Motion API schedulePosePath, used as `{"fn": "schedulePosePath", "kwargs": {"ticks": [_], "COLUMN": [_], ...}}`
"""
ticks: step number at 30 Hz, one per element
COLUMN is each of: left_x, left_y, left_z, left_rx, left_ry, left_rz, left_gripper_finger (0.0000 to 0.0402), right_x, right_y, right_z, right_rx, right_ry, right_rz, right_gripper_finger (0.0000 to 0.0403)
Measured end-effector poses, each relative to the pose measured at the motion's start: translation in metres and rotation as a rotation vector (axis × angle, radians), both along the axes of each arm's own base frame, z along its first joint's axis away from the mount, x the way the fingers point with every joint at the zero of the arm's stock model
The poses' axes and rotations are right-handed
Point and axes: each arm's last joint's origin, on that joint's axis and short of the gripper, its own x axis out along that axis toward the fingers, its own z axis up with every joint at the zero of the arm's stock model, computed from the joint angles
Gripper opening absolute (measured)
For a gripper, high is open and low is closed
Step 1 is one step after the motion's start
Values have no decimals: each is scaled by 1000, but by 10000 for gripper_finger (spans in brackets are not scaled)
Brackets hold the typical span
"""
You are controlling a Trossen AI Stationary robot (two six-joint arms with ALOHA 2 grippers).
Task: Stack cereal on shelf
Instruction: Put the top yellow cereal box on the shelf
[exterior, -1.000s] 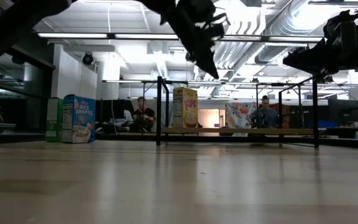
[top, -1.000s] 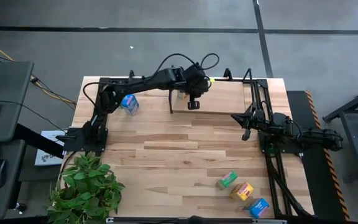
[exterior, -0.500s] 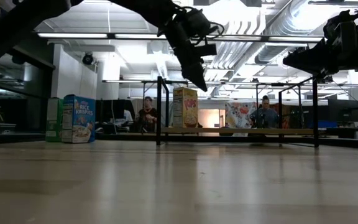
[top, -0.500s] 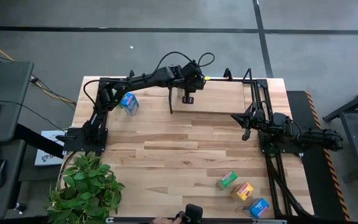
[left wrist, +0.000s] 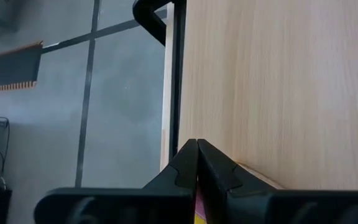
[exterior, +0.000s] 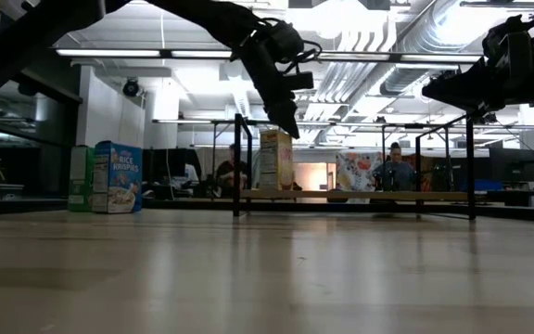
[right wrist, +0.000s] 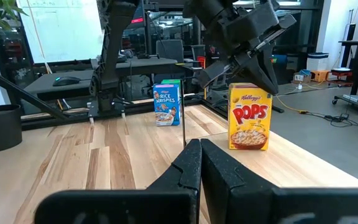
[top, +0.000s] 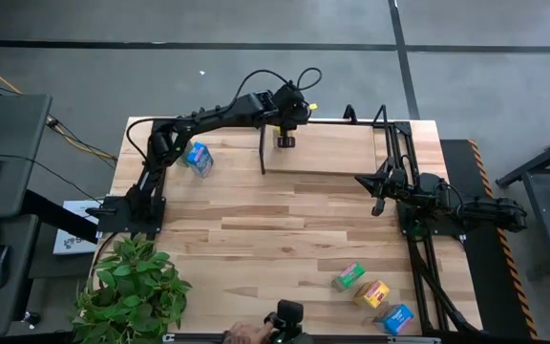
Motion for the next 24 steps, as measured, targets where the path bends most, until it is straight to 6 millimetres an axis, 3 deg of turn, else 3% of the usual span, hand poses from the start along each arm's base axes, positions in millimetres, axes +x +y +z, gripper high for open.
{"fn": "schedulePosePath", "kwargs": {"ticks": [17,24], "left_x": [-4,1], "left_y": [6,-4], "left_z": [1,8], "left_rx": [123,136], "left_ry": [69,39], "left_rz": [100,82], "left_gripper_finger": [0,0], "right_x": [0,0], "right_y": [0,0], "right_z": [0,0], "right_rx": [0,0], "right_ry": [0,0], "right_rz": [-1,0], "right_gripper_finger": [0,0]}}
